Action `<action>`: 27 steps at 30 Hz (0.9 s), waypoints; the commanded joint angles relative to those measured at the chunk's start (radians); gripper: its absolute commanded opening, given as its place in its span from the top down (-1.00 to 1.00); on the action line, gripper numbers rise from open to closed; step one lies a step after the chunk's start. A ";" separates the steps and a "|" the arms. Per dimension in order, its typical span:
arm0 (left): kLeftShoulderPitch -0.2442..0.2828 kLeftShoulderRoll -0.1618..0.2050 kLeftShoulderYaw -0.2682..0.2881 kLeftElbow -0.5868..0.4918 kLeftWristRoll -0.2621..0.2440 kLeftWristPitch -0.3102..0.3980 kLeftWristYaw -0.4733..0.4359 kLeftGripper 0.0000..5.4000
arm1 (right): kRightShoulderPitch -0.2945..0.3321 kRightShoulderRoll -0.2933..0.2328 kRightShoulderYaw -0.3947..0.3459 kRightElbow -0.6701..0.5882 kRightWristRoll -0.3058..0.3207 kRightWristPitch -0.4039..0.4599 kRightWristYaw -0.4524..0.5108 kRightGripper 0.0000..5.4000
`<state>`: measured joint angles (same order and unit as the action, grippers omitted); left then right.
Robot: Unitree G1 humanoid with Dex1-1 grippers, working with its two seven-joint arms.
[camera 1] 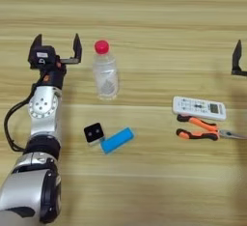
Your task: Move the objects on the table
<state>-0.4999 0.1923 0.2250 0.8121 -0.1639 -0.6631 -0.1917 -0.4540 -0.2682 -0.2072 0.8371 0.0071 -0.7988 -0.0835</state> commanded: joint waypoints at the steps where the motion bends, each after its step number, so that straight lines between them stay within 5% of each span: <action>1: 0.077 0.000 0.029 -0.194 -0.113 0.031 -0.063 -1.00 | 0.039 0.016 0.014 -0.083 -0.011 0.071 -0.006 -0.99; 6: 0.204 -0.039 -0.021 -0.489 -0.294 0.063 -0.241 -1.00 | 0.060 0.026 0.026 -0.146 -0.029 0.126 -0.014 -0.99; 11: 0.281 -0.047 -0.107 -0.619 -0.376 0.155 -0.402 -1.00 | 0.061 0.027 0.028 -0.155 -0.040 0.145 -0.021 -0.99; 13: 0.306 -0.042 -0.150 -0.633 -0.365 0.194 -0.458 -1.00 | 0.059 0.027 0.028 -0.152 -0.042 0.147 -0.022 -0.99; 15: 0.307 -0.036 -0.168 -0.599 -0.294 0.191 -0.451 -1.00 | 0.056 0.027 0.028 -0.149 -0.044 0.148 -0.024 -0.99; 27: 0.278 -0.031 -0.158 -0.514 -0.148 0.223 -0.367 -1.00 | 0.054 0.033 0.029 -0.150 -0.050 0.146 -0.028 -0.99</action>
<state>-0.2076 0.1529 0.0696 0.2847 -0.3373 -0.4514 -0.5701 -0.3965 -0.2384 -0.1834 0.6921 -0.0368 -0.6628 -0.1054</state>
